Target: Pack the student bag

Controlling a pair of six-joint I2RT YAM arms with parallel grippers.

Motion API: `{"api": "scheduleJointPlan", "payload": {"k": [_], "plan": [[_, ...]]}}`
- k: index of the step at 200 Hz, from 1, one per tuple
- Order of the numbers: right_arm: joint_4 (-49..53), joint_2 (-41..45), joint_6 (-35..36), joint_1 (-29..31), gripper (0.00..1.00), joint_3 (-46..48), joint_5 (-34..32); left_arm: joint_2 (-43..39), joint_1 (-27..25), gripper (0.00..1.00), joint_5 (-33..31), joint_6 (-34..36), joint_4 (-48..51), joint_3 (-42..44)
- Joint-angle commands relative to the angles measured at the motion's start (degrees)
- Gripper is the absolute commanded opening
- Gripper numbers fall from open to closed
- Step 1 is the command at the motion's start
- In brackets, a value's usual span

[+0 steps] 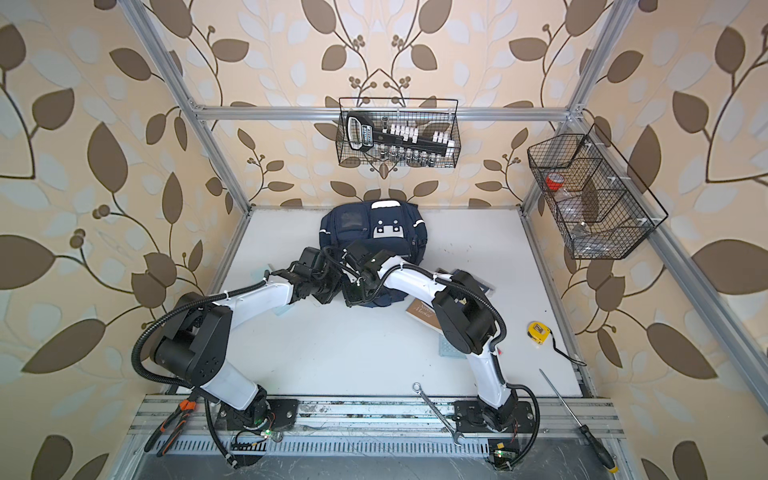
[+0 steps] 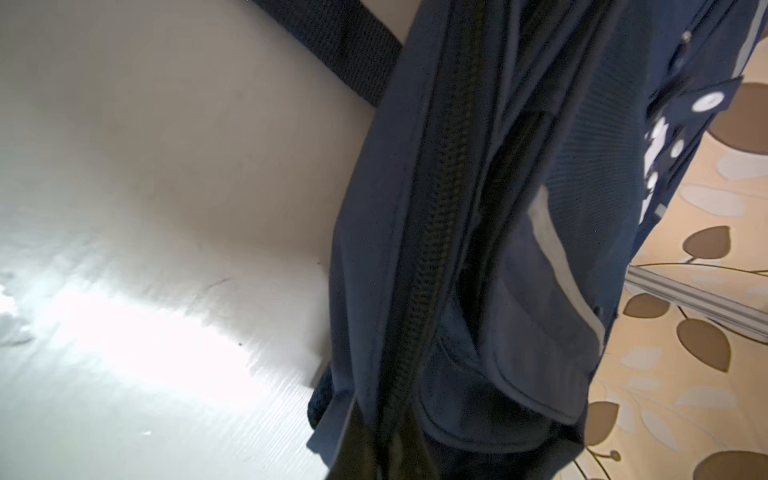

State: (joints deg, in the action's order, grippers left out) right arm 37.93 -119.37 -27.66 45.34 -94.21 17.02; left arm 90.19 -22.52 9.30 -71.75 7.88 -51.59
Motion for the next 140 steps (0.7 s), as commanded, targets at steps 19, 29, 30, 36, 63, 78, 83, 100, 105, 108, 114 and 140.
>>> {"api": "scheduleJointPlan", "payload": {"k": [19,29,30,36,63,78,83,100,105,108,114,140], "plan": [[-6.1,2.0,-1.7,-0.3,0.0,1.8,3.3,-6.8,-0.7,0.02,1.3,3.7,-0.3,-2.1],[-6.0,3.0,-1.5,-0.8,0.0,2.8,3.2,-5.9,0.4,0.3,1.8,5.1,1.0,-2.3],[-6.0,3.1,-1.5,-0.8,0.0,2.9,3.2,-5.7,0.6,0.33,1.9,5.3,1.1,-2.2],[-6.0,3.8,-1.4,-1.1,0.0,3.6,3.1,-4.8,1.5,0.43,2.5,5.7,1.5,-2.3],[-6.0,5.4,-1.2,-1.2,0.0,5.8,2.9,0.0,5.7,0.32,6.5,6.0,-1.0,-2.5],[-6.0,5.6,-1.4,-1.2,0.0,6.3,3.0,2.0,6.4,0.28,7.1,5.8,-2.5,-3.0],[-6.0,5.6,-1.4,-1.3,0.0,6.3,3.0,2.5,6.4,0.28,7.2,6.1,-2.4,-3.5],[-6.0,5.6,-1.5,-1.2,0.0,6.4,2.9,3.8,6.4,0.29,6.9,6.2,-2.5,-3.9],[-6.1,5.6,-1.4,-1.3,0.0,6.5,2.8,3.9,6.4,0.3,6.7,6.3,-2.6,-3.6],[-6.0,5.6,-1.5,-1.3,0.0,6.5,2.8,4.1,6.5,0.3,6.7,6.3,-2.6,-3.5],[-6.1,5.6,-1.5,-1.3,0.0,6.5,2.8,4.3,6.7,0.33,6.7,6.3,-2.5,-3.3],[-5.9,5.5,-1.5,-1.2,0.0,6.4,3.0,4.7,8.3,0.41,7.5,5.2,-3.8,-0.4]]}}
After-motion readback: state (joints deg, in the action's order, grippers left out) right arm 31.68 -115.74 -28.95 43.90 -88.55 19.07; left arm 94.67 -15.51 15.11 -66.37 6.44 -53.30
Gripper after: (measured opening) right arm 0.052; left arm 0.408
